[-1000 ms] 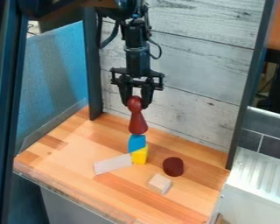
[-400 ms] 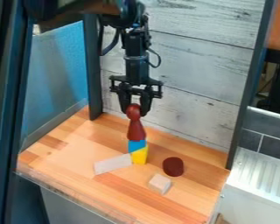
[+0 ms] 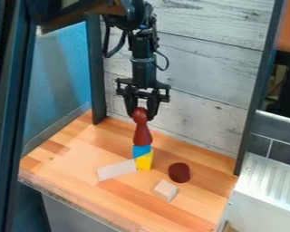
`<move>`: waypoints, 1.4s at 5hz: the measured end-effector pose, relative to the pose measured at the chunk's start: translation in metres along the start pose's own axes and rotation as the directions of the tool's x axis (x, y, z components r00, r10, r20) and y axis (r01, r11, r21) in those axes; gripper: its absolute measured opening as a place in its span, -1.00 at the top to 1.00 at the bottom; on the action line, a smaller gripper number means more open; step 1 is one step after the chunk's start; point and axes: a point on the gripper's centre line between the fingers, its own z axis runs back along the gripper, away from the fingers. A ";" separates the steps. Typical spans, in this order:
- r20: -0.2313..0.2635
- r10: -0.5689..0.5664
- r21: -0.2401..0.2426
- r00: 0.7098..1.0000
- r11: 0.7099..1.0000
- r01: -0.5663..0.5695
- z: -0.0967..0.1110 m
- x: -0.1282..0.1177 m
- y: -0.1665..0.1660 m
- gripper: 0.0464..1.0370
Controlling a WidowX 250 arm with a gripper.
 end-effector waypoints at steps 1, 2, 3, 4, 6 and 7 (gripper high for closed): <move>0.003 0.005 -0.008 1.000 1.000 -0.005 -0.004 -0.001 -0.003 -0.83; -0.003 0.002 -0.012 1.000 1.000 -0.002 -0.010 -0.004 -0.003 -0.94; 0.000 0.001 -0.024 1.000 1.000 -0.001 -0.010 -0.004 -0.005 -0.93; -0.028 0.017 -0.052 0.999 0.998 -0.018 -0.009 -0.009 -0.002 -0.93; 0.008 0.034 -0.057 0.999 0.998 -0.033 0.033 -0.016 0.027 -0.93; 0.071 0.047 -0.049 0.996 0.998 -0.043 0.068 -0.027 0.044 -0.93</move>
